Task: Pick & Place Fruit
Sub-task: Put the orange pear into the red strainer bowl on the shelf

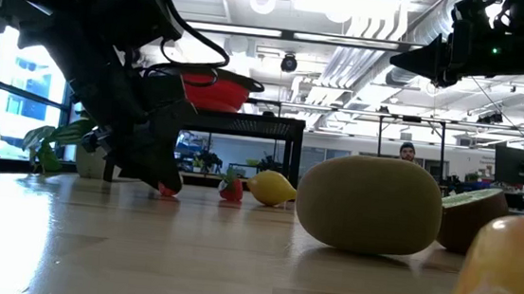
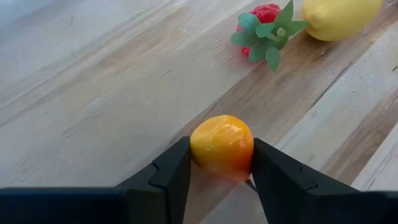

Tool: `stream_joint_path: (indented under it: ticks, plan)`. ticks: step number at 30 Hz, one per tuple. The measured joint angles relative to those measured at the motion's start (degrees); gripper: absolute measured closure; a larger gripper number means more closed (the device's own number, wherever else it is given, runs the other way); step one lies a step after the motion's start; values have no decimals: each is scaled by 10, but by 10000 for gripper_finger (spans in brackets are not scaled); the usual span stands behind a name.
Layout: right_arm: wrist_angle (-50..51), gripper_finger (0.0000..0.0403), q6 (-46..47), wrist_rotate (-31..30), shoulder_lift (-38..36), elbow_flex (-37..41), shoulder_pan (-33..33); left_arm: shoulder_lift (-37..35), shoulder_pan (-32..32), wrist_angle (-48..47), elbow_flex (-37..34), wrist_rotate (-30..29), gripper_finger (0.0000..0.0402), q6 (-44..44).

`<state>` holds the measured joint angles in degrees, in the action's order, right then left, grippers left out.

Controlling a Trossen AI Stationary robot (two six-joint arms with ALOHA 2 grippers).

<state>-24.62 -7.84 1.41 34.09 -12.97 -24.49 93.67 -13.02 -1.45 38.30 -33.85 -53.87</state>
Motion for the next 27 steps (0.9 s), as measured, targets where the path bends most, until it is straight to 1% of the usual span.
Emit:
stream_joint_path:
  ticks: [14,20,27]
  plan:
    - [0,399,0,0,0,0,0,-8,0,4,0,0,256,0]
    - [1,399,0,0,0,0,0,-45,0,-2,0,0,256,17]
    - [2,399,0,0,0,0,0,-121,0,0,0,0,256,60]
